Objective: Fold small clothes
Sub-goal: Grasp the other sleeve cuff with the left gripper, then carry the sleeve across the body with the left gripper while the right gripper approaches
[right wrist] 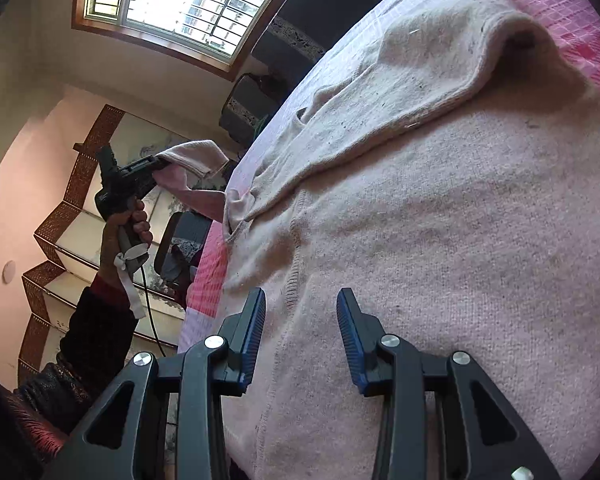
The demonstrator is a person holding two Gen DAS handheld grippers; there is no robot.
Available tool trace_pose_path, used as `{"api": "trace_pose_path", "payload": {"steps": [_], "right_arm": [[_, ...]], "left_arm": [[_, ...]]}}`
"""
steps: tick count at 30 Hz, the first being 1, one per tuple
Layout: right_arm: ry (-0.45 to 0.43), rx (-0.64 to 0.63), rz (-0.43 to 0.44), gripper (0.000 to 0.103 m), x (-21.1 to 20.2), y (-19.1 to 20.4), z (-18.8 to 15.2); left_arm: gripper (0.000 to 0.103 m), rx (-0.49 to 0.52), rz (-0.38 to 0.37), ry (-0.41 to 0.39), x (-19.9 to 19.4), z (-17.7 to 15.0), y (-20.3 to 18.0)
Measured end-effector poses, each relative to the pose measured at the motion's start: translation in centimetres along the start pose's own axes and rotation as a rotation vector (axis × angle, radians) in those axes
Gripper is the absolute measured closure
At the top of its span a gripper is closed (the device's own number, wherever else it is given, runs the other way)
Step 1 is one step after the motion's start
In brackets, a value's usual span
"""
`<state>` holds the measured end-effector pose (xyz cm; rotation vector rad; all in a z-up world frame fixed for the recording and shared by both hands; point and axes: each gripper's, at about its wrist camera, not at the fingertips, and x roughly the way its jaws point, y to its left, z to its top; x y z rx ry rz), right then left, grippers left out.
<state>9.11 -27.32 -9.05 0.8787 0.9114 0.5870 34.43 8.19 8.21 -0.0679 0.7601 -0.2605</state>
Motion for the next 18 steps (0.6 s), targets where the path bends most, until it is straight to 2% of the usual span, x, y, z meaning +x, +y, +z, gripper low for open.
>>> {"api": "trace_pose_path", "payload": {"steps": [2,5,6,8,10,12,14,17,18], "right_arm": [[-0.021,0.024,0.016,0.066,-0.6,-0.4,0.4],[-0.045,0.035,0.015,0.066,-1.4,-0.7,1.3],[-0.053,0.041,0.026,0.065,-1.7,-0.9,1.7],[-0.071,0.062,0.055,0.063,-2.0,-1.3,2.7],[-0.082,0.080,0.080,0.057,-2.0,-1.7,3.7],[-0.085,0.088,0.061,0.055,-2.1,-2.0,4.6],[-0.106,0.062,0.034,0.055,-2.8,-1.9,5.5],[-0.107,0.022,-0.032,0.054,-4.0,-1.5,6.9],[-0.095,0.015,-0.029,0.054,-4.1,-1.5,7.2]], "left_arm": [[0.099,0.011,-0.090,-0.024,-1.2,0.2,-5.1],[0.099,0.021,-0.234,-0.026,-0.8,-0.3,-12.6],[0.099,0.031,-0.292,-0.023,-0.4,-1.1,-15.1],[0.098,0.079,-0.356,-0.034,0.9,-3.4,-19.1],[0.096,0.141,-0.418,0.003,3.4,-6.6,-22.2],[0.096,0.183,-0.430,0.087,6.4,-10.0,-23.9],[0.096,0.132,-0.453,0.154,8.5,-12.7,-23.4],[0.096,0.029,-0.471,0.142,9.0,-14.5,-21.0],[0.096,0.013,-0.479,0.145,9.1,-14.6,-20.5]]}}
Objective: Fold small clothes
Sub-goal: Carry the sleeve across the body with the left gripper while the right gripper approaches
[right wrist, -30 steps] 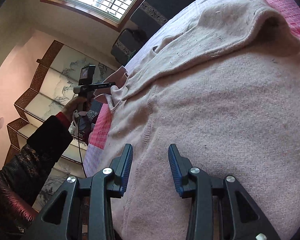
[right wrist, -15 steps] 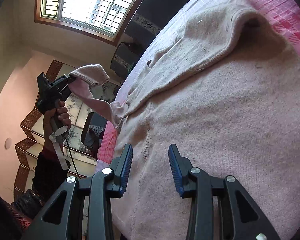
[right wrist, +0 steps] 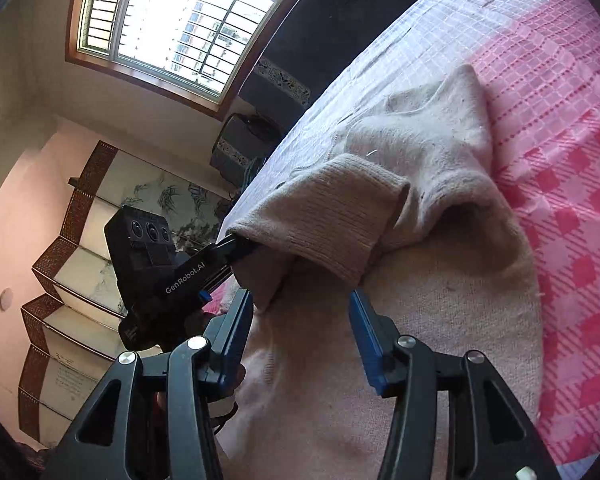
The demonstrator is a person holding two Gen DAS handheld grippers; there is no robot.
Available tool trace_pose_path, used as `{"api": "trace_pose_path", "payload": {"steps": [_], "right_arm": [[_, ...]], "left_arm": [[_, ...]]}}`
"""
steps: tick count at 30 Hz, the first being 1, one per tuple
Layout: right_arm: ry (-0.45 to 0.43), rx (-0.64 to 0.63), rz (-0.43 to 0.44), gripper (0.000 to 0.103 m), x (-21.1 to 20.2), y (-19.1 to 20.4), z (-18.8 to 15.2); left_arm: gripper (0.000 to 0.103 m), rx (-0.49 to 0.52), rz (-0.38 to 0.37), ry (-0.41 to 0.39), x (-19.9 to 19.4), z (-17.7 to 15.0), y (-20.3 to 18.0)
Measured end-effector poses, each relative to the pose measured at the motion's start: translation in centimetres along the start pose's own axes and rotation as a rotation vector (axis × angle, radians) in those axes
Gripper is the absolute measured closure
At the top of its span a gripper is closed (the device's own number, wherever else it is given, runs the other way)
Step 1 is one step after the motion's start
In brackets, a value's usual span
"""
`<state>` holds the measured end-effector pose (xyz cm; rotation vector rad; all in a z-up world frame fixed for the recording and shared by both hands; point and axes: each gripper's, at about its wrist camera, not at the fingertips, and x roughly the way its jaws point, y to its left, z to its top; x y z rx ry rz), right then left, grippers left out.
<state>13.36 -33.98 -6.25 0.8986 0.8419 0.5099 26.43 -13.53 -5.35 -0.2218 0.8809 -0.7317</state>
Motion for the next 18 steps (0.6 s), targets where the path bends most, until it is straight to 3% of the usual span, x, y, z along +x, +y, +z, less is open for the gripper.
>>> {"api": "trace_pose_path", "payload": {"steps": [3,9,10,11,12,13,16,18], "right_arm": [[0.020,-0.013,-0.061,0.055,0.4,0.0,0.8],[-0.125,-0.056,-0.144,0.055,-1.5,0.6,6.6],[-0.105,-0.094,-0.158,0.057,-0.8,1.1,8.0],[-0.066,-0.140,-0.200,0.066,0.2,1.6,9.4],[-0.023,-0.179,-0.278,0.082,1.4,2.1,10.5],[0.026,-0.211,-0.341,0.087,2.9,2.3,11.2],[0.143,-0.240,-0.447,0.092,7.2,1.8,11.8],[0.195,-0.247,-0.466,0.093,9.4,0.7,11.3]], "left_arm": [[0.096,0.006,0.019,0.001,-0.4,0.5,0.5],[0.096,0.044,-0.028,0.009,-1.0,0.0,-0.5],[0.096,0.044,-0.038,0.014,-0.9,-0.4,-0.6],[0.096,0.038,-0.047,0.013,-1.0,-0.7,-0.7],[0.096,0.029,-0.057,0.000,-1.3,-1.1,-0.8],[0.096,0.021,-0.067,-0.020,-1.8,-1.4,-0.8],[0.096,0.008,-0.093,-0.081,-3.7,-2.1,-0.6],[0.096,-0.006,-0.114,-0.111,-4.8,-2.1,-0.4]]}}
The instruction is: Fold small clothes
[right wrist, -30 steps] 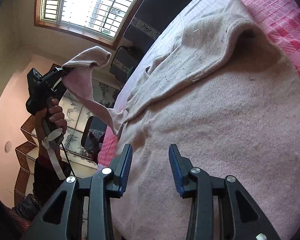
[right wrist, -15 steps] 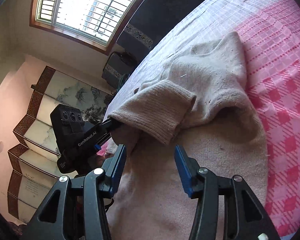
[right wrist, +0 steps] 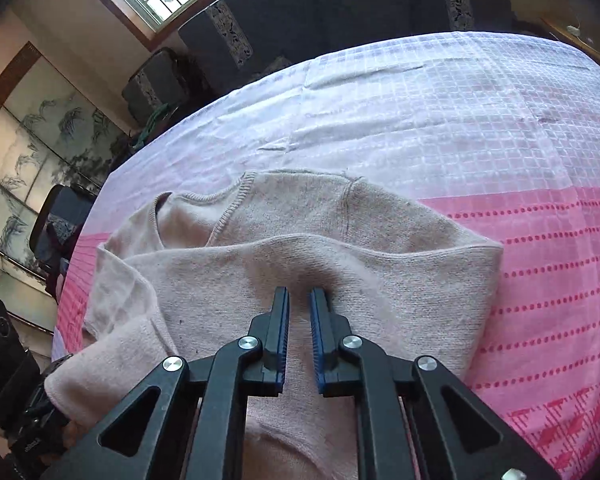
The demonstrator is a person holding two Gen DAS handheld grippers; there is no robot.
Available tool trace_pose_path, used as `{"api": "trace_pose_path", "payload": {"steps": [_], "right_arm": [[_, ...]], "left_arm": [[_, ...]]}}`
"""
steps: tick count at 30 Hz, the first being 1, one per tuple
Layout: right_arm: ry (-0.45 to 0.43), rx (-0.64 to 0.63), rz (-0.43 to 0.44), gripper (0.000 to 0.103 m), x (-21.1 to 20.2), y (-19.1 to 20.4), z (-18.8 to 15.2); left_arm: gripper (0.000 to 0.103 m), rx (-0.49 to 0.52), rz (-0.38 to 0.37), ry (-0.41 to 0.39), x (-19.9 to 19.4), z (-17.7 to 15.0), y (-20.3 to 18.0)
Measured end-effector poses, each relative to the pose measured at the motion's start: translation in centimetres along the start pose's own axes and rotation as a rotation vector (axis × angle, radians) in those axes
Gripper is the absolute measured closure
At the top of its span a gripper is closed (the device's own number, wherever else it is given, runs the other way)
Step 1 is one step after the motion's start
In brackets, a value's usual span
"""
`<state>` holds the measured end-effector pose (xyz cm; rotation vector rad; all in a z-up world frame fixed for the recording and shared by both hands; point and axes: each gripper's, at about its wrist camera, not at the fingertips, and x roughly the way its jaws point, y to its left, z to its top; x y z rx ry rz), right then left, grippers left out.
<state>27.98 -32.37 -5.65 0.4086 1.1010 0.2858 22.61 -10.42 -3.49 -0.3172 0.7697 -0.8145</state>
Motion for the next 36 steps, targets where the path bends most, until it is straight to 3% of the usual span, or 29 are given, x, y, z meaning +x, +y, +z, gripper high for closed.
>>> {"api": "trace_pose_path", "payload": {"steps": [2,4,5,7,11,13,14,15,16,19,23,26,29,31,33,34,36], "right_arm": [[-0.003,0.000,0.032,0.093,1.5,0.0,-0.9],[0.032,-0.017,0.152,0.093,2.4,0.8,-1.2],[0.046,-0.003,0.152,0.098,2.8,0.7,-1.4],[0.013,0.042,0.166,0.097,1.9,0.1,-1.7],[-0.059,0.175,0.372,0.088,-2.3,-2.3,-3.8],[-0.060,0.279,0.503,0.080,-3.5,-4.0,-6.0],[-0.064,0.319,0.566,0.065,-4.0,-4.7,-7.2],[-0.063,0.351,0.616,0.040,-4.5,-4.9,-8.3],[-0.061,0.375,0.664,0.032,-4.9,-4.9,-9.5],[-0.013,0.467,0.865,0.023,-4.4,-3.3,-13.3],[0.072,0.618,0.983,0.019,-0.6,0.7,-16.1],[0.016,0.752,1.061,0.018,1.3,1.7,-15.7],[-0.094,0.845,1.077,0.018,1.7,1.8,-15.0],[-0.150,0.806,1.003,0.026,0.4,1.9,-14.4],[-0.197,0.697,0.899,0.080,-1.4,2.3,-13.5],[-0.211,0.650,0.834,0.090,-2.8,2.0,-12.9],[-0.251,0.527,0.661,0.093,-5.9,0.8,-11.4]], "left_arm": [[0.095,-0.005,-0.022,-0.031,-1.0,0.3,-0.2],[0.094,0.012,-0.021,-0.046,-1.4,0.8,-0.7],[0.093,0.019,-0.018,-0.043,-1.5,0.9,-0.9],[0.093,0.023,-0.027,-0.039,-1.5,1.3,-1.3],[0.091,0.008,-0.035,-0.048,-1.3,1.8,-1.6],[0.091,-0.006,-0.034,-0.051,-1.0,2.0,-1.5],[0.091,-0.018,-0.036,-0.049,-0.9,2.0,-1.5],[0.091,-0.031,-0.037,-0.050,-0.8,2.0,-1.4],[0.091,-0.039,-0.037,-0.059,-0.9,2.0,-1.4],[0.091,-0.047,-0.031,-0.076,-1.1,2.1,-1.4],[0.091,-0.046,-0.018,-0.079,-1.0,1.9,-1.7],[0.091,-0.018,-0.003,-0.078,-1.1,1.6,-2.3],[0.090,0.029,0.011,-0.084,-1.3,1.3,-2.9],[0.088,0.057,0.020,-0.094,-1.4,1.0,-3.1],[0.088,0.091,0.063,-0.099,-1.4,0.7,-3.3],[0.088,0.103,0.077,-0.096,-1.3,0.5,-3.3],[0.086,0.103,0.086,-0.075,-1.0,0.2,-3.1]]}}
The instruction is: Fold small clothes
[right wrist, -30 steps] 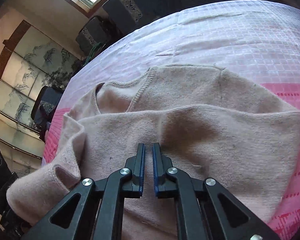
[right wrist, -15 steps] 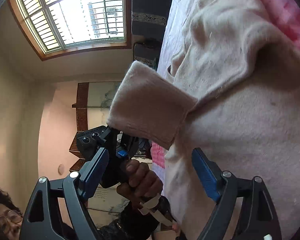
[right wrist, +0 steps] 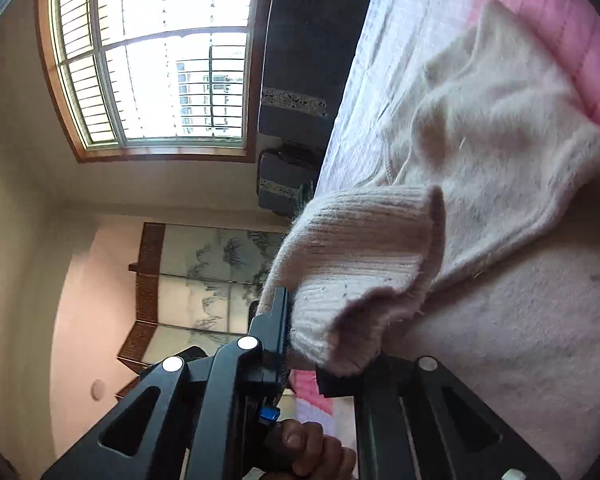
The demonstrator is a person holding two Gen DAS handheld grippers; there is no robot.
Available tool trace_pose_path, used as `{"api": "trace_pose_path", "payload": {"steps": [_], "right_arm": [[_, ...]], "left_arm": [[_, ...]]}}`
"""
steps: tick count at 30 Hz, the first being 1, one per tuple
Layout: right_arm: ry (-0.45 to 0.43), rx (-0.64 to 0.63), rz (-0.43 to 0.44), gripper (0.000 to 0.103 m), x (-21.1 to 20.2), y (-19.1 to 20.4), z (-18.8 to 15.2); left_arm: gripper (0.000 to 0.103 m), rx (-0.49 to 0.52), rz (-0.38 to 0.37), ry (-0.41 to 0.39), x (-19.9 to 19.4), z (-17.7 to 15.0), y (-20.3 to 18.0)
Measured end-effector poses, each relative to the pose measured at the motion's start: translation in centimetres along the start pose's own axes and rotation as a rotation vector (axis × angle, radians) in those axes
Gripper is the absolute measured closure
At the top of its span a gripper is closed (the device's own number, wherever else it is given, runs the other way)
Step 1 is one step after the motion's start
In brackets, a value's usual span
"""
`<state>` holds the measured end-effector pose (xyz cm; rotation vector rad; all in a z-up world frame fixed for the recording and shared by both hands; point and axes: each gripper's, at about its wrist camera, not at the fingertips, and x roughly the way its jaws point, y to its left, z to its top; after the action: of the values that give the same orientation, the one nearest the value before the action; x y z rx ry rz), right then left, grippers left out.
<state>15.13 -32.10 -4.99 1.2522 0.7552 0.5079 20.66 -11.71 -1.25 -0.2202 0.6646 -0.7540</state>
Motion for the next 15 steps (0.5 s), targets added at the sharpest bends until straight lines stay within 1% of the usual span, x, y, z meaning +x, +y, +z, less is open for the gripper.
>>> {"api": "trace_pose_path", "payload": {"steps": [1,2,3,4,6,7,9,11,12,13,14,15], "right_arm": [[-0.026,-0.101,-0.088,0.094,-0.9,1.1,1.0],[-0.053,-0.187,-0.166,0.095,-1.7,2.1,1.9],[-0.071,-0.252,-0.226,0.095,-2.3,2.9,2.7],[-0.085,-0.314,-0.267,0.095,-2.9,3.7,3.3],[-0.098,-0.430,-0.296,0.096,-4.1,4.5,4.6],[-0.086,-0.463,-0.317,0.096,-4.7,3.6,5.5],[-0.061,-0.435,-0.397,0.096,-4.9,0.7,6.6],[0.012,-0.363,-0.425,0.096,-4.4,-2.9,7.2],[0.031,-0.306,-0.436,0.096,-4.2,-4.8,7.1],[0.041,-0.247,-0.404,0.096,-4.4,-6.3,7.0],[0.029,-0.205,-0.347,0.096,-4.8,-7.1,6.9],[0.014,-0.184,-0.324,0.095,-5.2,-7.4,6.9]], "left_arm": [[0.084,0.000,-0.001,0.014,0.1,-0.2,0.1],[0.078,0.005,0.007,0.026,0.1,-0.4,0.1],[0.067,0.009,0.019,0.023,-0.1,-0.6,0.2],[0.062,0.012,0.028,0.009,-0.6,-0.8,0.3],[0.043,0.019,0.058,-0.028,-1.6,-1.3,0.9],[0.038,0.016,0.089,-0.037,-1.9,-1.5,1.5],[0.037,-0.019,0.120,-0.033,-2.5,-1.9,3.1],[0.037,-0.082,0.131,-0.013,-2.9,-2.2,5.0],[0.037,-0.115,0.140,-0.009,-3.2,-2.4,6.0],[0.037,-0.141,0.150,-0.007,-3.5,-2.6,7.0],[0.037,-0.160,0.170,-0.005,-3.8,-2.8,7.9],[0.037,-0.174,0.198,-0.001,-4.1,-3.0,8.7]]}}
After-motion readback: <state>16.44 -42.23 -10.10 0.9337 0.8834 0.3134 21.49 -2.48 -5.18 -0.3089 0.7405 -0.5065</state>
